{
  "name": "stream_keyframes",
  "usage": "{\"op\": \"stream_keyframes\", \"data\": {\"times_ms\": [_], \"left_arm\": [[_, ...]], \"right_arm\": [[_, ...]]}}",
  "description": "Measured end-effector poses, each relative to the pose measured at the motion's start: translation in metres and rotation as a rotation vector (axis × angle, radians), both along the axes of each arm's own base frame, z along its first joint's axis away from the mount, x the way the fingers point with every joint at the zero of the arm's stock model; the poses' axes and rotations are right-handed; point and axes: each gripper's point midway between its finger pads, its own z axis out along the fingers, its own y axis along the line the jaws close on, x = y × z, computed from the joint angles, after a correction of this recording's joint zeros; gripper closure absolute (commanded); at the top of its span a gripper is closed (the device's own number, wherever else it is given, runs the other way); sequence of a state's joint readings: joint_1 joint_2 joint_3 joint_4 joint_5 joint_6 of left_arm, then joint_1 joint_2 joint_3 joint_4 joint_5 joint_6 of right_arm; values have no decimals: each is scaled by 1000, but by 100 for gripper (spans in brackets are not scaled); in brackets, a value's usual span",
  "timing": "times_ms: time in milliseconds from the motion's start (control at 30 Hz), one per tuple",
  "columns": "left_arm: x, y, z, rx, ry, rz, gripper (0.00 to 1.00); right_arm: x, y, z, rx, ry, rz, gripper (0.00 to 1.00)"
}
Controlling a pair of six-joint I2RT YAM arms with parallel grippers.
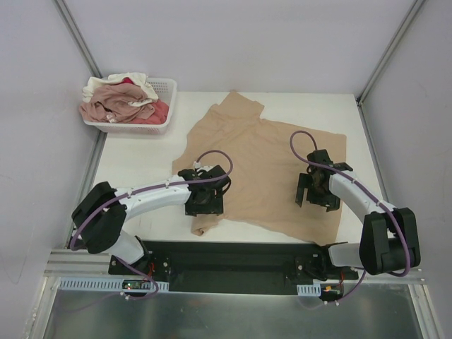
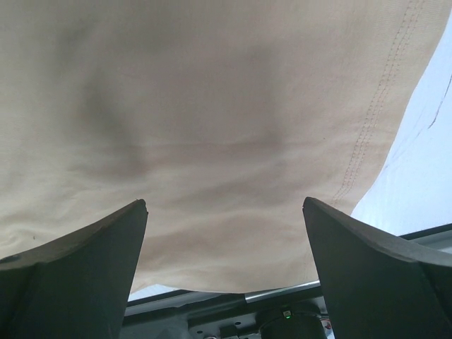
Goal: Fold and stack the t-shirts
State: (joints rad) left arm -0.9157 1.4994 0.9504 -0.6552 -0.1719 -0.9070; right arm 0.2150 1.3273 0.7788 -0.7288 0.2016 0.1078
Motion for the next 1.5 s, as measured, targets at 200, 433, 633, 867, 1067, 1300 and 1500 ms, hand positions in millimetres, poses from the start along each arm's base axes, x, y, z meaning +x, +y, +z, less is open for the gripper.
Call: {"op": "stream_keyframes", "data": {"times_ms": [200, 433, 633, 867, 1067, 1300, 1500], "left_arm": [[6, 5, -3, 51, -11, 25, 65], [5, 6, -3, 58, -8, 29, 81], [5, 19, 4, 29, -27, 63, 88], [-17, 95, -6, 42, 8, 279, 74], [-50, 131, -16, 81, 73, 421, 47], [-60, 140, -1, 118, 103, 452, 1], [26, 95, 93, -49, -174, 350, 1]], "right_arm": [[-1, 0, -2, -2, 2, 0, 3], [-1, -1, -5, -7, 7, -1, 3], [-2, -3, -10, -24, 35, -3, 3], [-4, -5, -15, -34, 60, -9, 3], [-6, -6, -20, -44, 92, -9, 3], [1, -5, -11, -40, 71, -10, 3], [22, -4, 21, -4, -42, -34, 3]]}}
